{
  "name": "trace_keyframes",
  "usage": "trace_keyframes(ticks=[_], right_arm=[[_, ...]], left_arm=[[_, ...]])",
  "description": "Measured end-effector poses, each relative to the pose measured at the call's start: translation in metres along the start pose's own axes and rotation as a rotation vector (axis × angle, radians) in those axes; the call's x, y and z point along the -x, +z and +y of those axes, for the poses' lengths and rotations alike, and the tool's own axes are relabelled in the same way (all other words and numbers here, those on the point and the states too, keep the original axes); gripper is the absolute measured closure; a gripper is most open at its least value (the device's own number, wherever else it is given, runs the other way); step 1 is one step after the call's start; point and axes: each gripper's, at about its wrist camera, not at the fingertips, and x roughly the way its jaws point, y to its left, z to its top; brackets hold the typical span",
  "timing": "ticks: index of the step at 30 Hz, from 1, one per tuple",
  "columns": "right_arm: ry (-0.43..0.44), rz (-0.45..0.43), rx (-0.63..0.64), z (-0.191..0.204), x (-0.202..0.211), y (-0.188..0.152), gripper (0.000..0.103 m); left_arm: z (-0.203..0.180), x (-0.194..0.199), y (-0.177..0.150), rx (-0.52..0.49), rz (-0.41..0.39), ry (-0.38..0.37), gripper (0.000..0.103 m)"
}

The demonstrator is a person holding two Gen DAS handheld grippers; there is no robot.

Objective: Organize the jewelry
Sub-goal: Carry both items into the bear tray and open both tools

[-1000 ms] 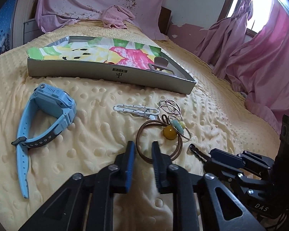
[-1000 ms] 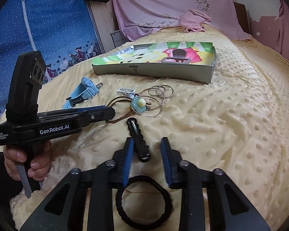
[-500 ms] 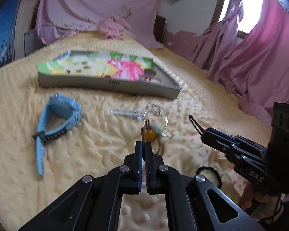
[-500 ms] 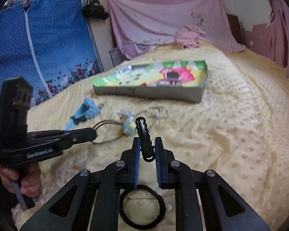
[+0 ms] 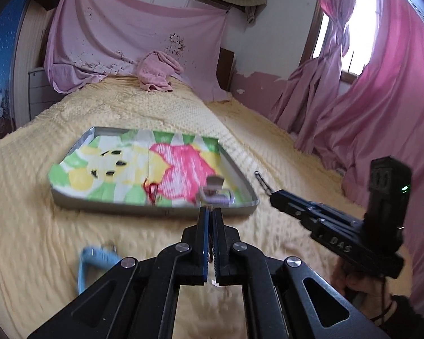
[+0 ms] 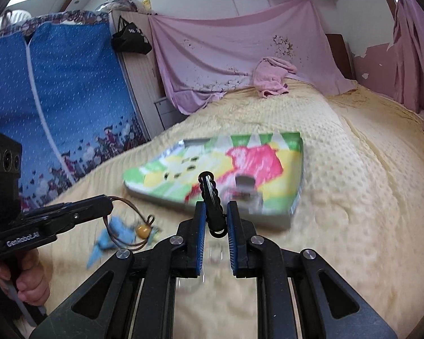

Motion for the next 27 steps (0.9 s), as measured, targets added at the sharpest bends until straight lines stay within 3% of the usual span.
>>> trace_keyframes(ticks=[5, 13, 21, 27], right_arm=[[0.02, 0.0, -0.006, 0.002, -0.036, 0.018, 0.09], [0.027, 0.105, 0.016, 0.019, -0.114, 0.021, 0.09], [-0.026, 0.267, 0.064, 0.04, -0.168, 0.005, 0.089], [-0.031, 0.285, 0.059, 0.04, -0.166, 0.003, 0.085]], left_arm=[[0.017, -0.016, 0.026, 0.011, 0.001, -0.02, 0.1], [0.065, -0.063, 0.05, 0.029, 0.002, 0.08, 0.1], [0.102, -0.101, 0.035, 0.107, 0.094, 0.143, 0.1], [0.109, -0.105, 0.022, 0.124, 0.146, 0.206, 0.1]])
